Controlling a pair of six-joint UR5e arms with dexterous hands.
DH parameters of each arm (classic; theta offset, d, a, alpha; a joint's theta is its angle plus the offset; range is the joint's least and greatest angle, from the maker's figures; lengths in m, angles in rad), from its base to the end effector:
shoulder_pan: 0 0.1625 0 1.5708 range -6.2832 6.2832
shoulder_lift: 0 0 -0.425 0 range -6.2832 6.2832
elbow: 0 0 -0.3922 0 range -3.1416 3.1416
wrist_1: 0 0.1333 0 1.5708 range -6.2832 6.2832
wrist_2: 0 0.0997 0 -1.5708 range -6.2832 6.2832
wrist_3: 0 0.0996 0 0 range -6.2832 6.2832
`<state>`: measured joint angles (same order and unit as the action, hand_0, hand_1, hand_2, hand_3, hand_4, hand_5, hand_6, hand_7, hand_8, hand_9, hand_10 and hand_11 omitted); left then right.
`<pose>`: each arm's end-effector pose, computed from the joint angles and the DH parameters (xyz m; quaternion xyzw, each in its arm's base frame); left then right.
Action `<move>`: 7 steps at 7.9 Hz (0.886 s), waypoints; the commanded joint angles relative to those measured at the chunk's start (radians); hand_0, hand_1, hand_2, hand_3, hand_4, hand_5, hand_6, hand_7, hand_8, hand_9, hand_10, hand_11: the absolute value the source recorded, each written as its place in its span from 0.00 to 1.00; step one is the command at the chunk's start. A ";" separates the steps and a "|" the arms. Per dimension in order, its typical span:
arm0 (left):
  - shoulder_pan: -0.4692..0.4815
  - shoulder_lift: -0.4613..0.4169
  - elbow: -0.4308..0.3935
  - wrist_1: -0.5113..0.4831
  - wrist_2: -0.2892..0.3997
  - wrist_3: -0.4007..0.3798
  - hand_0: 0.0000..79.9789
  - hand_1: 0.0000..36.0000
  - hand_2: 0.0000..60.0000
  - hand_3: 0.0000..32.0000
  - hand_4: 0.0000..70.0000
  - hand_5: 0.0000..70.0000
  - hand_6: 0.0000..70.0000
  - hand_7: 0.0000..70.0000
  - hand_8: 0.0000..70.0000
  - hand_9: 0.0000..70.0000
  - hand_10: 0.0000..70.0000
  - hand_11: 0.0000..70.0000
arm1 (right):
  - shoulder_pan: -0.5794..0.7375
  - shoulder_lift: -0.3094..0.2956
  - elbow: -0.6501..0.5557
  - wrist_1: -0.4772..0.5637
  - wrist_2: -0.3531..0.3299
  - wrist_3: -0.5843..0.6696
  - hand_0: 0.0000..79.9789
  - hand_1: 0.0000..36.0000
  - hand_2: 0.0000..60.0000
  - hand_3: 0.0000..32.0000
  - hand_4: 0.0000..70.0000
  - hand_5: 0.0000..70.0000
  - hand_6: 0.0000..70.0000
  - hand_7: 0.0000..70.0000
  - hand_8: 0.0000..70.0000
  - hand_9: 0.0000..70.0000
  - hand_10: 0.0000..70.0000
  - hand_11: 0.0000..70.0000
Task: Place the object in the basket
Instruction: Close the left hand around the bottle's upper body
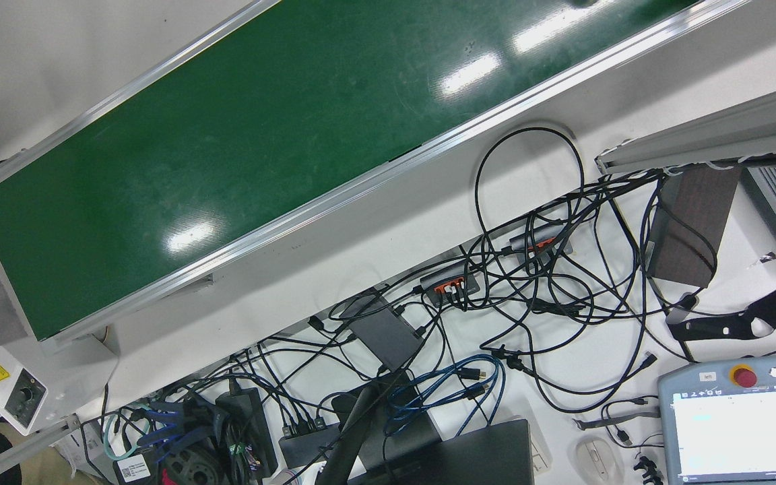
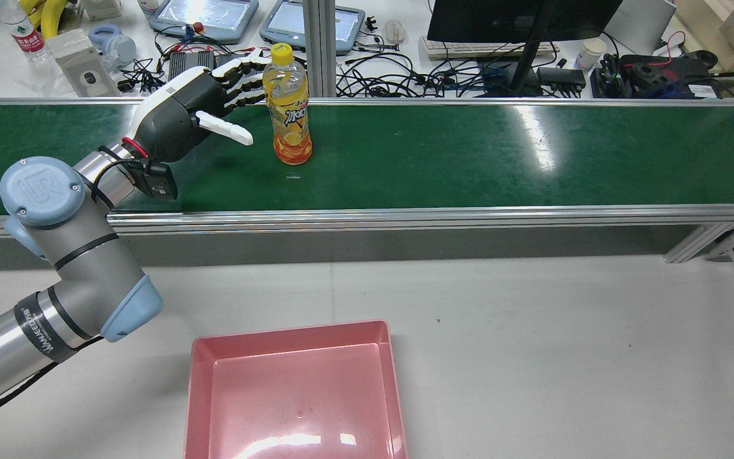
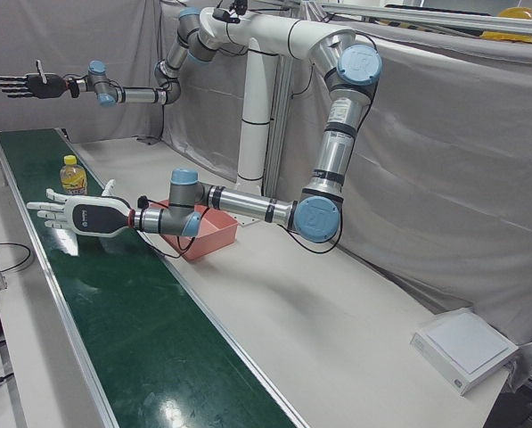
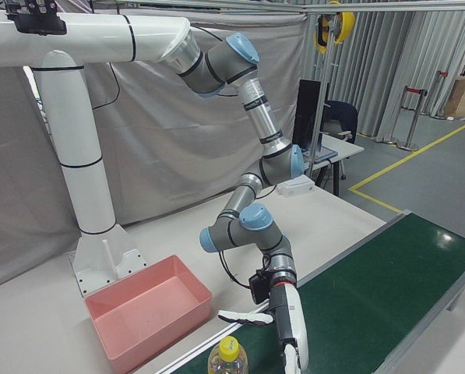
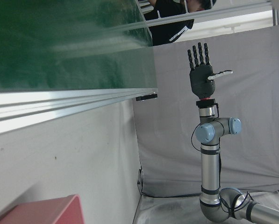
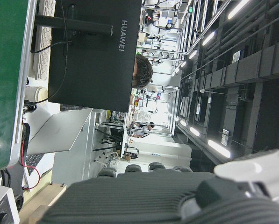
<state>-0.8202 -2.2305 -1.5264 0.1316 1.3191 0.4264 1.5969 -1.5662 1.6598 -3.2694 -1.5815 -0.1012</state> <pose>0.3704 -0.6289 0.3153 -0.0730 0.8485 -0.4864 0.1955 0.1449 -0.4849 0.6539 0.0404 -0.6937 0.7184 0.0307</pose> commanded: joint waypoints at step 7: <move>0.012 -0.084 0.081 -0.018 -0.001 0.000 0.67 0.29 0.00 0.08 0.20 0.39 0.05 0.02 0.15 0.15 0.12 0.20 | 0.000 0.000 0.000 0.000 0.000 0.000 0.00 0.00 0.00 0.00 0.00 0.00 0.00 0.00 0.00 0.00 0.00 0.00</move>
<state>-0.8085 -2.2939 -1.4671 0.1184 1.3177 0.4264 1.5969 -1.5662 1.6598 -3.2692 -1.5815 -0.1012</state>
